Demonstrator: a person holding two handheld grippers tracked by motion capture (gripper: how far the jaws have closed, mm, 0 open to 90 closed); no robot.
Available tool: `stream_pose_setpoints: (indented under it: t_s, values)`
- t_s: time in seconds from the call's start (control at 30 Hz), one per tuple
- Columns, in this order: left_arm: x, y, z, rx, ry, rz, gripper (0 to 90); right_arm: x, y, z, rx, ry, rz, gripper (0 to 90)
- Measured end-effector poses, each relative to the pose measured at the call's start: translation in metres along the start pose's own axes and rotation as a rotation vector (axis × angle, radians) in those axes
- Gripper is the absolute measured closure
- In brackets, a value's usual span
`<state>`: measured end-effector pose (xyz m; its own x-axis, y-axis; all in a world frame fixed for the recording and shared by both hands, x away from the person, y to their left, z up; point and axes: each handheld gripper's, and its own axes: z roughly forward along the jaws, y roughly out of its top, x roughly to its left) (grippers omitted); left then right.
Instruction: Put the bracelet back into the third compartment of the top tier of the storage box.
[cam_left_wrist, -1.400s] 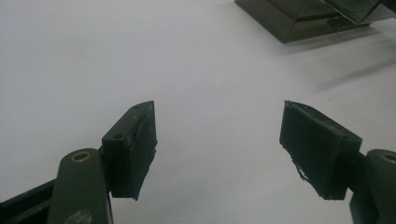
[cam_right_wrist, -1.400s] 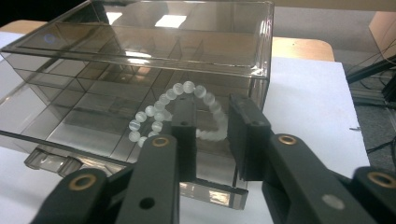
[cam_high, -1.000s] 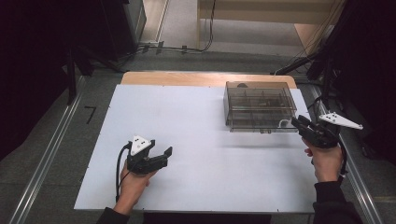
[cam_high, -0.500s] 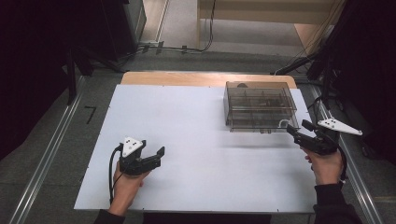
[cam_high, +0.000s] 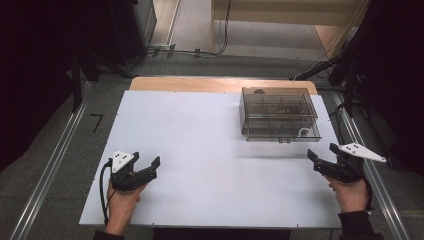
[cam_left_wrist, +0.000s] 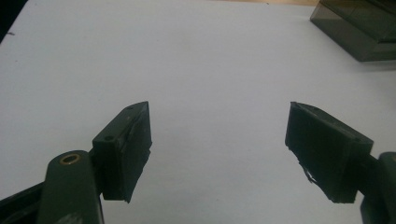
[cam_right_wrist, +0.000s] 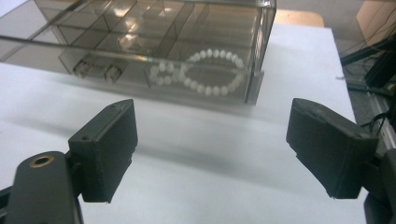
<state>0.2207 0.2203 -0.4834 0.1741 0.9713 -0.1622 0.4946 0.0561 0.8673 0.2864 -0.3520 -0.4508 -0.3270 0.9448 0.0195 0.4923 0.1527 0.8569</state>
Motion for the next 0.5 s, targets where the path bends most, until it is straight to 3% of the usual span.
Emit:
stream_pose_setpoints:
  t_s: [0.5]
  values:
    - [0.018, -0.008, -0.021, -0.017, 0.049, -0.021, 22.9, -0.001, -0.023, -0.009, 0.052, -0.011, -0.007, 14.9]
